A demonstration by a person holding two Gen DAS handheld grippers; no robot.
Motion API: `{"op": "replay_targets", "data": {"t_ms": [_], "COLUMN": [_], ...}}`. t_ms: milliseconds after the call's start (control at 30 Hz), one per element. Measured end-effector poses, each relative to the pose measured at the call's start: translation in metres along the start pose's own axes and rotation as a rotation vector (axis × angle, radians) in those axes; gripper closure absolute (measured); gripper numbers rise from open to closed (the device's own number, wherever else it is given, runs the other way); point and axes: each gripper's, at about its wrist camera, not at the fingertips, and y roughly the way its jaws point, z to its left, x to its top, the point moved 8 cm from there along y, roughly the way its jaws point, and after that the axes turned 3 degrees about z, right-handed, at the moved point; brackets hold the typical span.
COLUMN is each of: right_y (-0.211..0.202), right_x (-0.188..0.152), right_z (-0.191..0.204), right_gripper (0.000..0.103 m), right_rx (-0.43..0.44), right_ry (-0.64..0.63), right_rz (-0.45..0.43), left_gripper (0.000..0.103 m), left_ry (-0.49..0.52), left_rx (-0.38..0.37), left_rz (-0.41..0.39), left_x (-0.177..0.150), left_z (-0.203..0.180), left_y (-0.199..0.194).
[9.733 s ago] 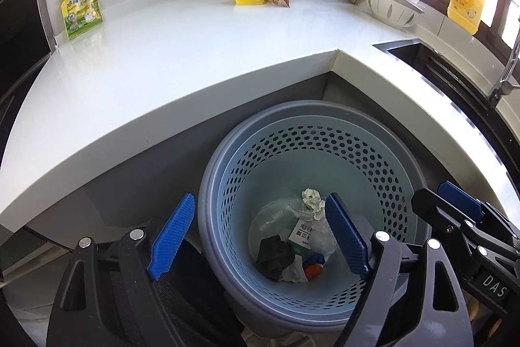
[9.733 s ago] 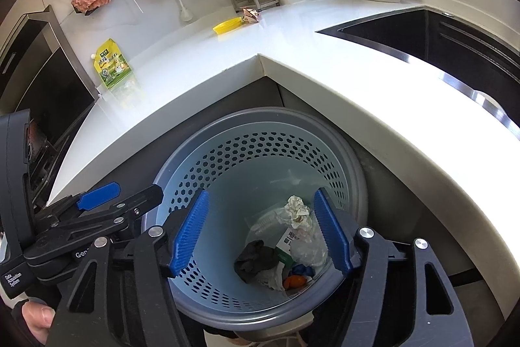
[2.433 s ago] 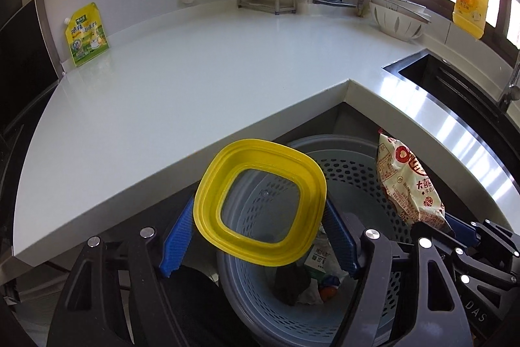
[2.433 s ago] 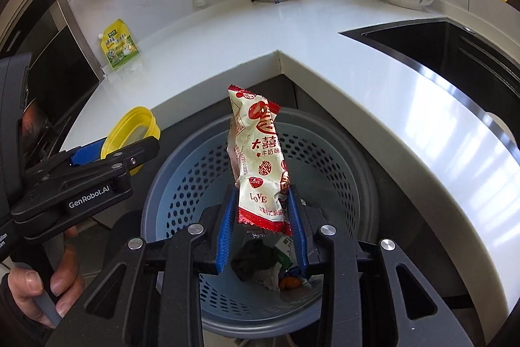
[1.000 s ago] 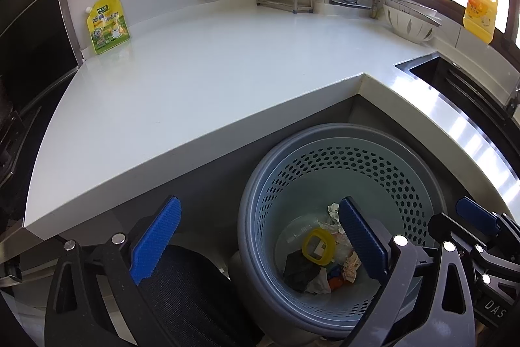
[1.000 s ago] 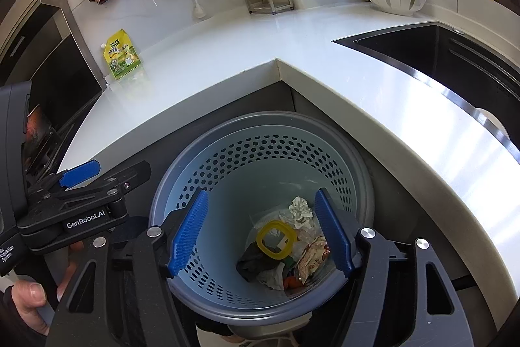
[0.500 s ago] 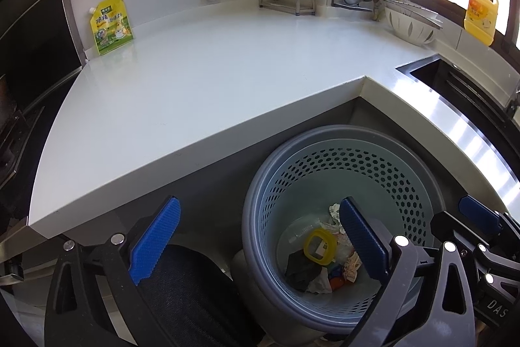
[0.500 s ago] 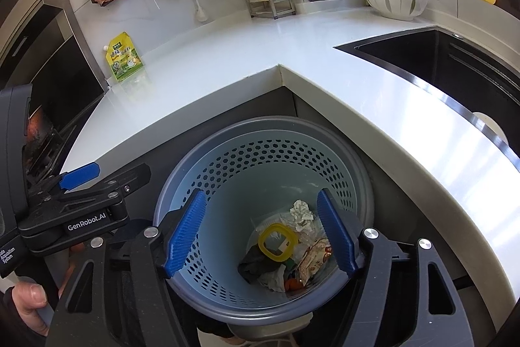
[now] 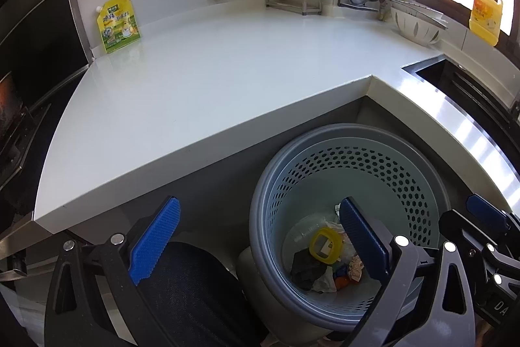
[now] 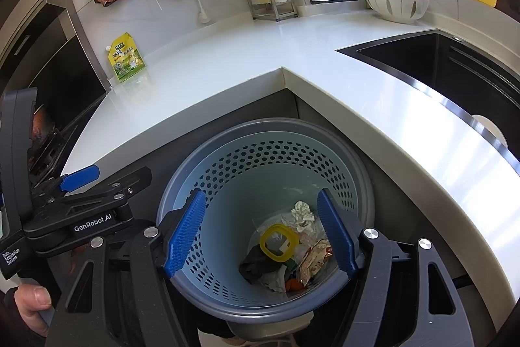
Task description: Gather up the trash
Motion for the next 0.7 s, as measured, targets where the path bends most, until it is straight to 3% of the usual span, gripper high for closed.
{"op": "replay_targets", "data": {"t_ms": [700], "right_y": [-0.02], "right_x": [-0.001], "right_z": [0.007], "right_gripper": [0.035], "right_rx": [0.002], "right_ry": [-0.013], "right_rz": [-0.038], "left_gripper": [0.006], "left_ry": [-0.01], "left_rx": [0.005], "left_rz": [-0.038], "left_x": [0.002], "left_z": [0.001], "left_y": [-0.022]}}
